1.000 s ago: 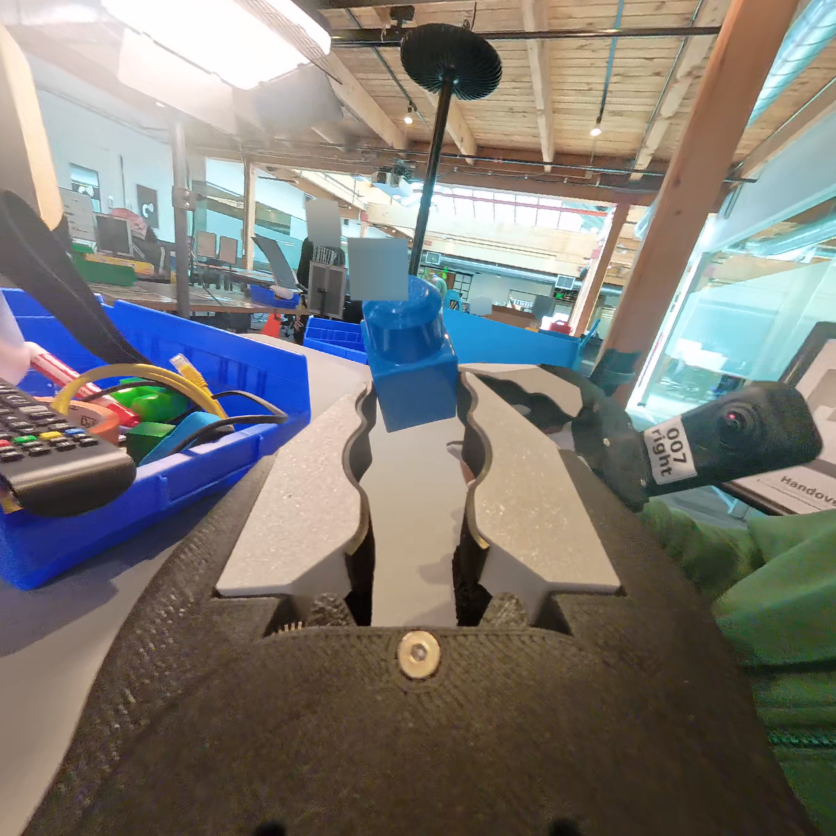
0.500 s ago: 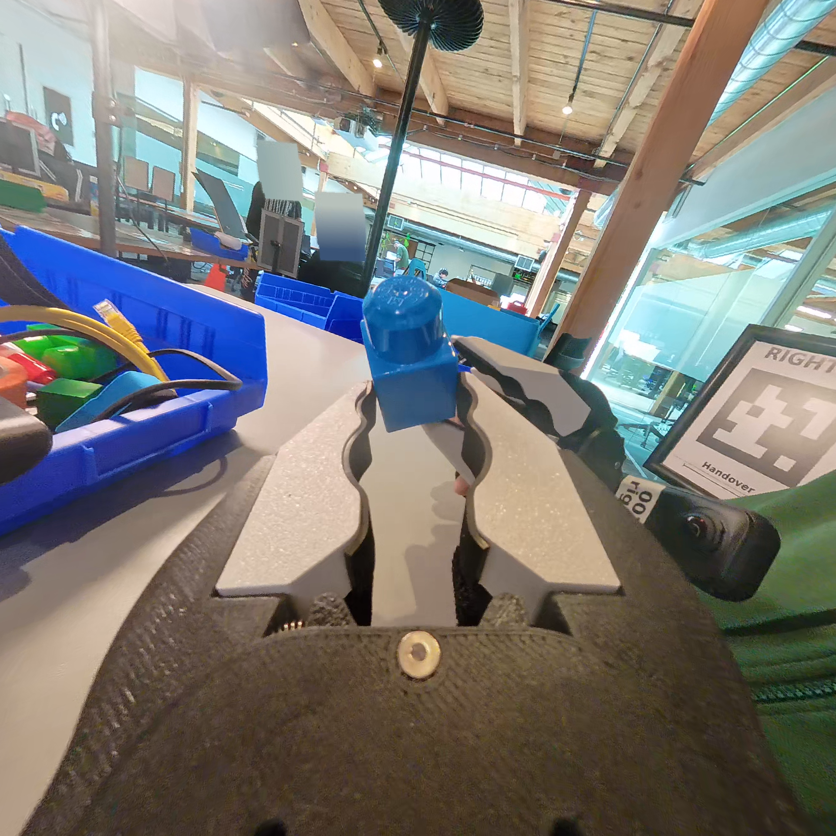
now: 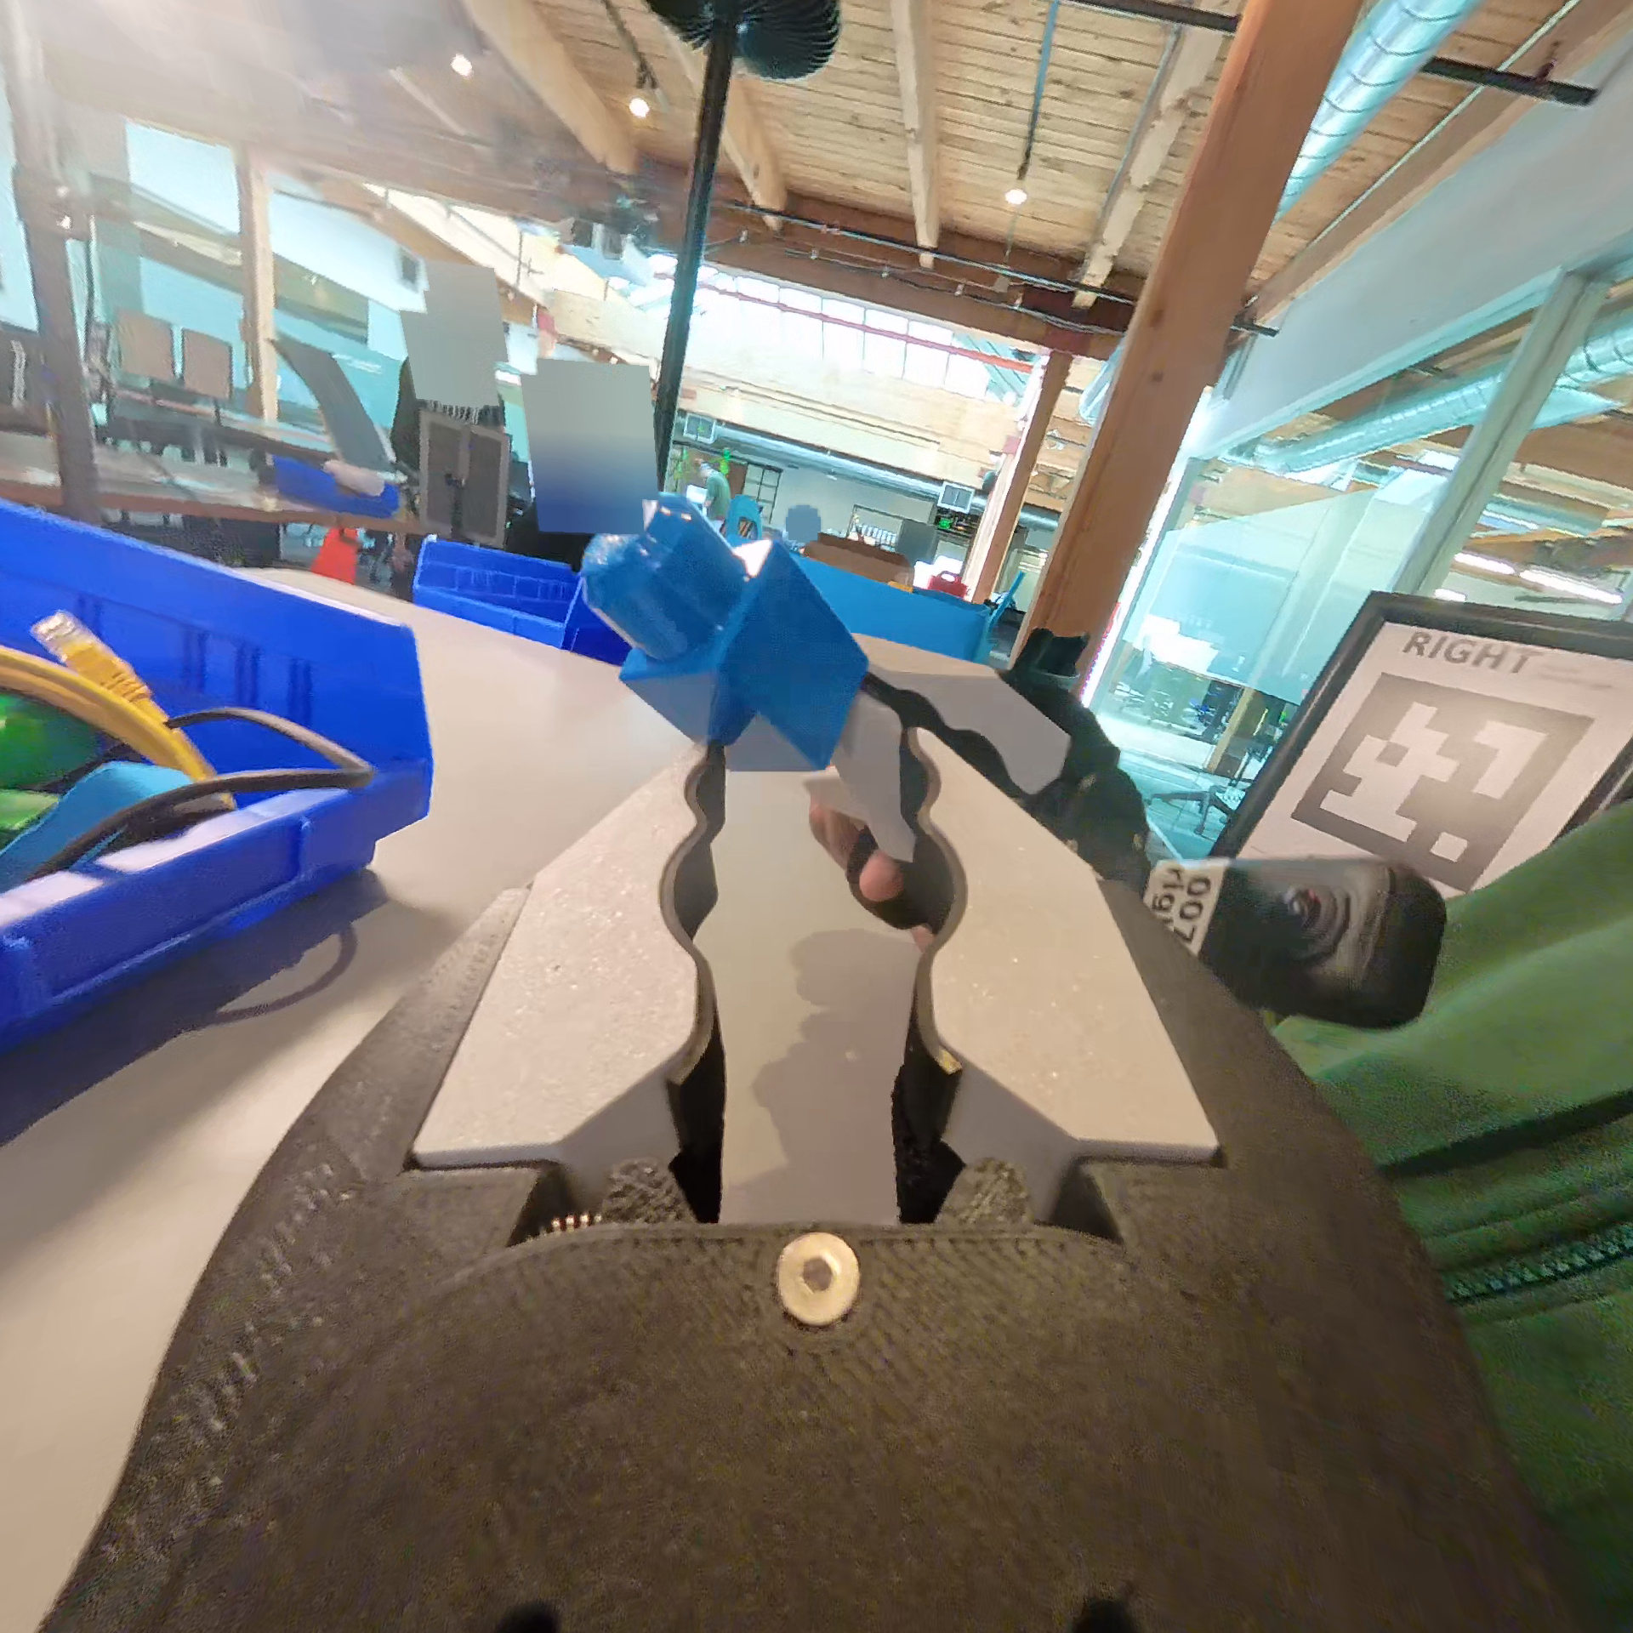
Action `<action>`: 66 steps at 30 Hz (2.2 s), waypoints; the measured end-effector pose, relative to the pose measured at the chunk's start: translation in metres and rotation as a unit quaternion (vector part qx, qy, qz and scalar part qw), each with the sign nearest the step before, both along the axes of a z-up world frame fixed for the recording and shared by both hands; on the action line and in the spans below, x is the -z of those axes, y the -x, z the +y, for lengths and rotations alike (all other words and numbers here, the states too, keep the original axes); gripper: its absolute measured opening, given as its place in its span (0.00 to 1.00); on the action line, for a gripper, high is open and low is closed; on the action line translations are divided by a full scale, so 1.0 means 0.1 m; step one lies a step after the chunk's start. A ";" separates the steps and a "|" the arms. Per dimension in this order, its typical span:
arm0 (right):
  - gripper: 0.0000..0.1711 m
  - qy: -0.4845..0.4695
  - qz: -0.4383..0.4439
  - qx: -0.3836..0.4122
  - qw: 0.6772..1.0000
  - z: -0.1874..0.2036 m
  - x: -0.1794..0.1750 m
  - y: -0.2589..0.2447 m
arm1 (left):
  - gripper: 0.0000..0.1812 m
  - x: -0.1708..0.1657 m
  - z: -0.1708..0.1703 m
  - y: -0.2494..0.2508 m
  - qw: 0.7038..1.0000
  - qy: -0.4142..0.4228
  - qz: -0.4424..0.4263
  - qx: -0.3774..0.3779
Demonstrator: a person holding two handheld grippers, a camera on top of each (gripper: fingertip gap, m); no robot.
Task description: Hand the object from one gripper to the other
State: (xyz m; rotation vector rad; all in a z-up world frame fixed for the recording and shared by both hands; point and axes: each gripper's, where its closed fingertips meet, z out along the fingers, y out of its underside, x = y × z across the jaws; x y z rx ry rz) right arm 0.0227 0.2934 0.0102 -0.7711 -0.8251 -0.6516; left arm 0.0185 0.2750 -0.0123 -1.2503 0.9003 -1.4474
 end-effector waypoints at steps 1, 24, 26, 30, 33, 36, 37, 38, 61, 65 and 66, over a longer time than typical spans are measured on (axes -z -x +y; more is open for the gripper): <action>0.01 0.014 0.019 -0.013 1.000 0.01 -0.01 -0.03 | 0.24 -0.02 -0.01 0.00 1.000 -0.012 -0.008 -0.004; 0.01 0.355 0.327 -0.389 0.784 -0.05 -0.05 -0.09 | 0.36 -0.24 -0.02 0.10 0.995 -0.068 -0.066 -0.045; 0.01 0.363 0.327 -0.393 0.779 -0.06 -0.03 -0.08 | 0.36 -0.27 -0.01 0.13 0.994 -0.064 -0.075 -0.046; 0.01 0.398 0.323 -0.414 0.752 -0.09 0.02 -0.01 | 0.34 -0.32 -0.01 0.17 0.993 -0.058 -0.094 -0.042; 0.01 0.405 0.317 -0.420 0.747 -0.11 0.03 0.02 | 0.31 -0.33 -0.02 0.19 0.993 -0.051 -0.102 -0.030; 0.01 0.413 0.316 -0.427 0.740 -0.12 0.04 0.03 | 0.29 -0.36 -0.04 0.22 0.993 -0.037 -0.114 -0.015; 0.01 0.417 0.316 -0.430 0.736 -0.13 0.05 0.04 | 0.28 -0.36 -0.04 0.22 0.993 -0.032 -0.117 -0.011; 0.01 0.420 0.315 -0.434 0.732 -0.14 0.05 0.05 | 0.28 -0.36 -0.04 0.23 0.992 -0.027 -0.119 -0.007; 0.17 0.304 0.208 -0.288 0.884 -0.02 0.15 0.07 | 0.19 -0.33 0.10 0.27 0.988 -0.086 -0.082 -0.094; 0.26 0.279 0.151 -0.268 0.910 -0.07 0.22 0.18 | 0.19 -0.31 0.13 0.26 0.987 -0.094 -0.073 -0.109; 0.29 0.274 0.142 -0.265 0.914 -0.07 0.23 0.19 | 0.19 -0.31 0.13 0.27 0.987 -0.095 -0.074 -0.111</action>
